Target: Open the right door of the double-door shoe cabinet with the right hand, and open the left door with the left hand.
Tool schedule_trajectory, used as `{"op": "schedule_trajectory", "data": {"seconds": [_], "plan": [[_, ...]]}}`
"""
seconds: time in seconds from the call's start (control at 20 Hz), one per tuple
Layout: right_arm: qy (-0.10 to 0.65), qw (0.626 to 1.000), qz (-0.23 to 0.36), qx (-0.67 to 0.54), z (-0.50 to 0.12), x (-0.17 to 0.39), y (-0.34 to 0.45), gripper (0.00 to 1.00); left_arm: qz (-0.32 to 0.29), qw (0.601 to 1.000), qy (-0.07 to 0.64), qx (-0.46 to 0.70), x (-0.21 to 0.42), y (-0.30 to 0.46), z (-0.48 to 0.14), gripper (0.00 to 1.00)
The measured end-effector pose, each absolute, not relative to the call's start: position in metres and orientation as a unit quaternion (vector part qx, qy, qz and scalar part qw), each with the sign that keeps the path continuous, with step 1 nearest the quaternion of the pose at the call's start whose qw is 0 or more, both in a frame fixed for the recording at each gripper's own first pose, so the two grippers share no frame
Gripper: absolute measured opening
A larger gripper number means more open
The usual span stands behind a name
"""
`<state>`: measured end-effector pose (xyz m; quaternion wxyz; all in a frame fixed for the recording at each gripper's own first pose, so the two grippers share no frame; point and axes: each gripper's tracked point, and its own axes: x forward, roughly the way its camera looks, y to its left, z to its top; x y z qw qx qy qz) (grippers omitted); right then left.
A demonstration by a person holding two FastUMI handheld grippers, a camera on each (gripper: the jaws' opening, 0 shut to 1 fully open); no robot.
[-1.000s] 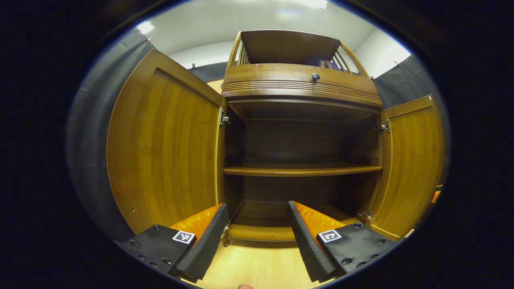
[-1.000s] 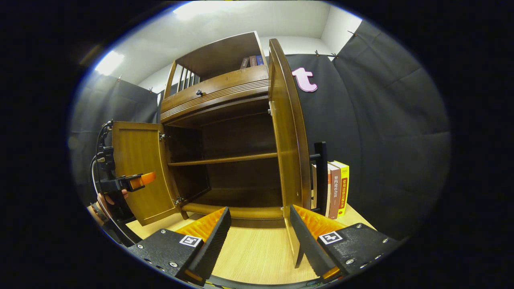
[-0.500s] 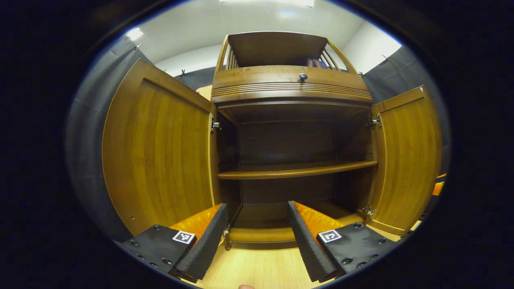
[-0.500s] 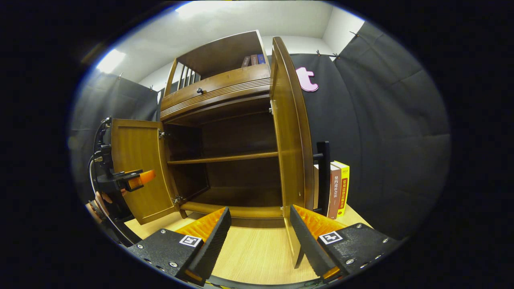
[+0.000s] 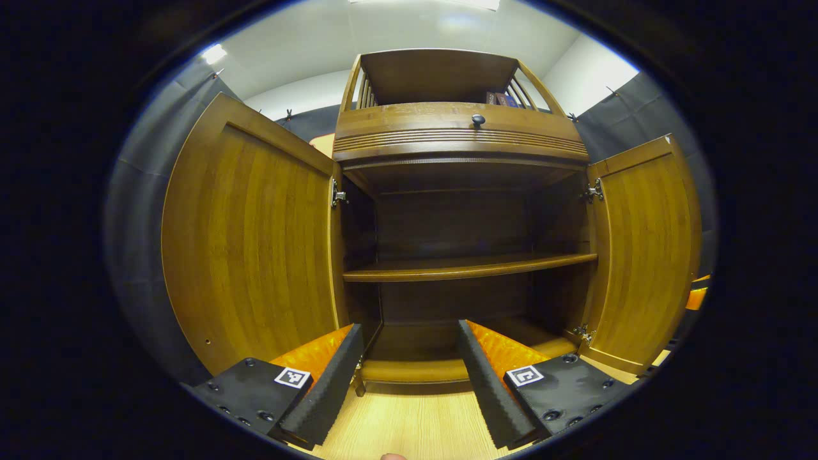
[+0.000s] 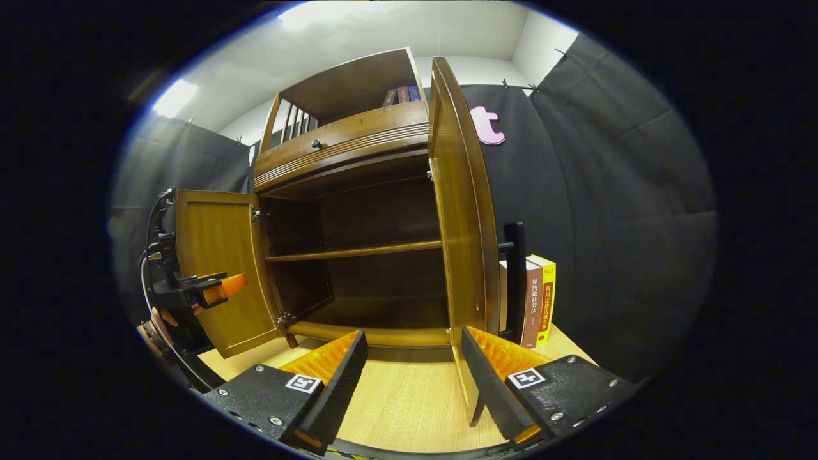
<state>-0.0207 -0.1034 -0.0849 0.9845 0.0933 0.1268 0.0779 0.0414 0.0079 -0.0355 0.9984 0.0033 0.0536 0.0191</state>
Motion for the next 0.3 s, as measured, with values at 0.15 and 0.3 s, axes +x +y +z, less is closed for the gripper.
{"op": "schedule_trajectory", "data": {"seconds": [0.15, 0.3], "plan": [[0.129, 0.984, 0.078, 0.089, -0.0856, -0.0215, -0.1029, 0.9, 0.024, 0.998, 0.055, 0.002, 0.0415, 0.0131, -0.0363, 0.95], [0.13, 0.984, 0.079, 0.09, -0.0862, -0.0203, -0.1033, 0.91, 0.027, 0.998, 0.053, -0.002, 0.0411, 0.016, -0.0354, 0.95]]}}
